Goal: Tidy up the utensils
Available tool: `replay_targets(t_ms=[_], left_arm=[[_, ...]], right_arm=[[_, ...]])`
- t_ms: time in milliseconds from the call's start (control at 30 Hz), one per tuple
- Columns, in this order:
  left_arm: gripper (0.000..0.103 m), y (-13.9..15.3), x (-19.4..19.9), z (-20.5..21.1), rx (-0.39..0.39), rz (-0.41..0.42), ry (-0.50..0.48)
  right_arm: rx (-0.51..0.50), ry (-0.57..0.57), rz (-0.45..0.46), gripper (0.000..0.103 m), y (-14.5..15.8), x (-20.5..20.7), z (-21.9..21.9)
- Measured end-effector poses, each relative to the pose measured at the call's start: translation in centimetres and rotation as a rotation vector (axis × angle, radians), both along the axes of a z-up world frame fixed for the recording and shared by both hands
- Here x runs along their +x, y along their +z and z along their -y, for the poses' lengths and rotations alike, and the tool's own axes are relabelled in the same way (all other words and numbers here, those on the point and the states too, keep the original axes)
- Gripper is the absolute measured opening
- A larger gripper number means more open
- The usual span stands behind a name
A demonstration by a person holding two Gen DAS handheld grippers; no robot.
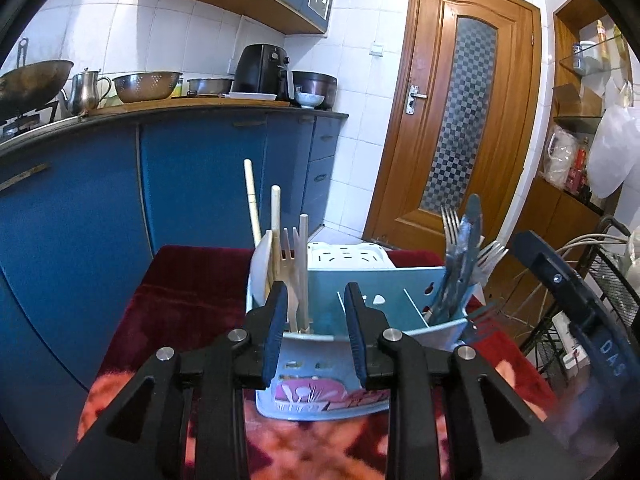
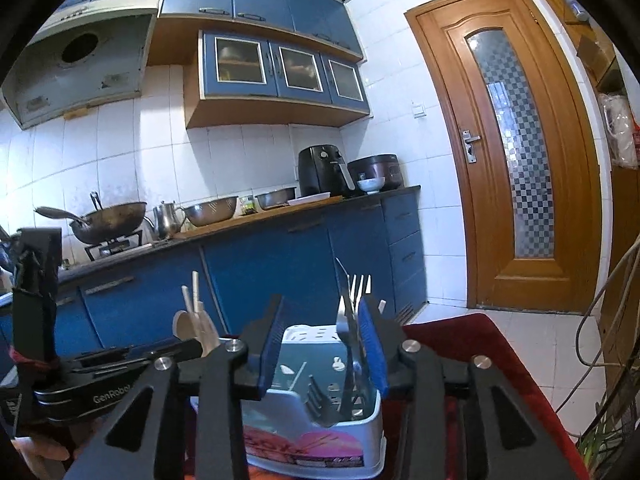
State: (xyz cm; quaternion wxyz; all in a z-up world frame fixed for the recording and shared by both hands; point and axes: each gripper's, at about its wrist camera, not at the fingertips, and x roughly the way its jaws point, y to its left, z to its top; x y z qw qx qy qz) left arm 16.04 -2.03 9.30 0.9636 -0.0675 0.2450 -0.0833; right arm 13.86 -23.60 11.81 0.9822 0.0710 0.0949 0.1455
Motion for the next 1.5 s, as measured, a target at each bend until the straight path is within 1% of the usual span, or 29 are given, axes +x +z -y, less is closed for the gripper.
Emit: replay_targets(t_ms=[133, 267, 400, 567, 600, 633, 667, 733, 767, 800, 833, 1000, 1100, 1167, 1200, 1233, 1367, 1433, 1500], left_arm=[[0.029, 0.9, -2.1, -0.6, 0.012, 0.014, 0.006], [0.029, 1.7, -4.2, -1.1, 0.021, 0.022, 0.022], [0.029, 2.3, -6.1, -1.8, 0.024, 0.019, 0.035], [0.03, 2.5, -8.8, -2.4, 0.027, 0.004, 0.047], [0.032, 2.5, -9.2, -2.6, 0.029, 0.0, 0.05], [0.036, 2.4, -9.6, -2.7, 0.031, -0.002, 0.053], [0.039, 2.4, -10.1, -2.8, 0.033, -0.004, 0.055], [0.049, 2.2, -11.0, -2.9, 0.042, -0.01, 0.061], [0.052, 2.0, -11.3, -3.0, 0.045, -0.013, 0.063], [0.058, 1.8, -11.8, -3.0, 0.047, -0.019, 0.067], [0.061, 1.6, -12.1, -3.0, 0.047, -0.022, 0.07], [0.061, 0.0, -13.4, -3.2, 0.047, -0.049, 0.074], [0.061, -1.0, -13.8, -3.1, 0.061, -0.056, 0.079], [0.061, -1.8, -14.0, -2.9, 0.071, -0.063, 0.083], [0.061, -2.2, -14.0, -2.9, 0.07, -0.069, 0.08], [0.062, -2.6, -13.9, -2.8, 0.067, -0.075, 0.077], [0.062, -4.5, -13.5, -2.3, 0.075, -0.102, 0.07], [0.062, -5.3, -13.2, -2.0, 0.083, -0.107, 0.072], [0.062, -6.0, -12.9, -1.8, 0.087, -0.111, 0.073]], right_arm=[[0.017, 0.011, 0.017, 0.041, 1.1, -2.1, 0.3], [0.012, 0.014, 0.021, 0.041, 2.2, -4.3, 0.2], [0.03, 0.037, -0.001, 0.041, 2.8, -6.0, -0.1], [0.044, 0.06, -0.047, 0.044, 2.6, -8.1, -0.2], [0.045, 0.064, -0.06, 0.046, 2.5, -8.6, -0.3], [0.044, 0.068, -0.07, 0.049, 2.4, -8.9, -0.3], [0.045, 0.071, -0.077, 0.05, 2.2, -9.3, -0.3], [0.047, 0.076, -0.092, 0.053, 1.8, -10.2, -0.3], [0.045, 0.074, -0.098, 0.054, 1.6, -10.6, -0.4], [0.04, 0.07, -0.107, 0.058, 1.2, -11.0, -0.4], [0.036, 0.067, -0.113, 0.061, 0.9, -11.3, -0.4], [-0.001, 0.032, -0.157, 0.073, -1.2, -12.6, -0.8], [-0.023, 0.017, -0.177, 0.076, -2.4, -12.9, -0.8], [-0.043, 0.001, -0.191, 0.082, -3.2, -13.0, -0.9], [-0.051, -0.008, -0.195, 0.087, -3.6, -13.1, -0.9], [-0.059, -0.016, -0.199, 0.089, -4.1, -13.2, -0.9], [-0.086, -0.044, -0.214, 0.092, -5.5, -13.2, -0.7], [-0.095, -0.059, -0.229, 0.097, -6.2, -12.9, -0.6], [-0.101, -0.073, -0.244, 0.098, -6.9, -12.5, -0.3]])
